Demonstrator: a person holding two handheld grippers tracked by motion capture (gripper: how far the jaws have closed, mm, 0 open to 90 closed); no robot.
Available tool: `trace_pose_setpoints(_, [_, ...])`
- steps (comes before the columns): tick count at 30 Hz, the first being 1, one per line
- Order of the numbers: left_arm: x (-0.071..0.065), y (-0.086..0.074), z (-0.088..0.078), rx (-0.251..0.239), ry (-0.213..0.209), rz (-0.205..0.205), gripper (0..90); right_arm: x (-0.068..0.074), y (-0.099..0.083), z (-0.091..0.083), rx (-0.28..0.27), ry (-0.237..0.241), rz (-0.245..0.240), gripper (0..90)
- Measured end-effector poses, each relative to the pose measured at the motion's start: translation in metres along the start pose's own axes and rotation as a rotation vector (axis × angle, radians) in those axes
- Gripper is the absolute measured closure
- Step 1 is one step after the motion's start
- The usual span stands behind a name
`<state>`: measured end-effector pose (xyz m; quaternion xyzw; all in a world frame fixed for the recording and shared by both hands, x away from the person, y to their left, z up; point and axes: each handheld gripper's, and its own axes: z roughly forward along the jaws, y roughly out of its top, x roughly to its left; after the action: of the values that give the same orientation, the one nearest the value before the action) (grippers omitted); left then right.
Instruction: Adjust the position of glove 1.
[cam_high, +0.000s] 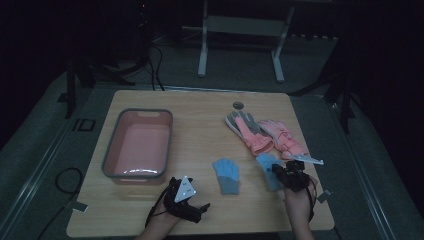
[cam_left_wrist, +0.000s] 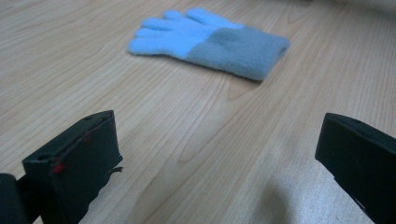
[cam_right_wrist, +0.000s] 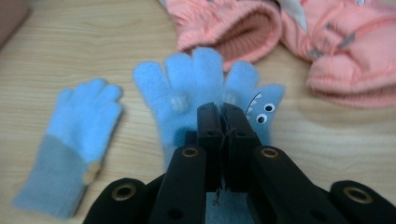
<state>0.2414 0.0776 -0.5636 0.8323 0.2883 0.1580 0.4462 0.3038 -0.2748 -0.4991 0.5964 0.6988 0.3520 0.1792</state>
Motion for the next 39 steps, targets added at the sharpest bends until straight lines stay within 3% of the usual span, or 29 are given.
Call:
trace_pose_setpoints(3, [0.0,0.0,0.0,-0.005,-0.001,0.0,0.0,0.002,-0.004,0.004,0.008,-0.01,0.03,87.1])
trace_pose_setpoints(10, [0.001,0.001,-0.003,-0.02,-0.022,-0.011,0.0,0.004,-0.021,0.015,-0.028,-0.109,0.106,86.9])
trace_pose_setpoints(15, [0.001,0.001,-0.005,-0.025,-0.019,-0.01,0.0,0.004,-0.03,0.033,0.023,-0.146,0.085,85.6])
trace_pose_setpoints(21, [0.001,0.001,-0.003,-0.015,-0.019,-0.006,0.0,0.001,-0.029,0.034,0.031,-0.119,0.075,79.3])
trace_pose_setpoints(25, [0.001,0.001,-0.002,-0.007,-0.025,-0.012,0.0,-0.002,-0.02,0.027,0.043,-0.099,0.001,74.1])
trace_pose_setpoints(30, [0.0,0.001,-0.001,0.001,-0.025,-0.002,0.0,-0.01,-0.008,0.021,0.079,-0.051,-0.171,70.0])
trace_pose_setpoints(32, [0.0,0.001,0.0,0.003,-0.024,-0.002,0.0,-0.014,-0.005,0.02,0.093,-0.004,-0.25,68.6])
trace_pose_setpoints(33, [0.0,0.001,0.0,0.003,-0.022,-0.003,0.0,-0.016,-0.003,0.02,0.106,-0.002,-0.27,68.5])
trace_pose_setpoints(39, [0.0,0.0,0.002,0.01,-0.021,-0.007,0.0,-0.033,0.007,0.017,0.165,0.151,-0.43,66.3])
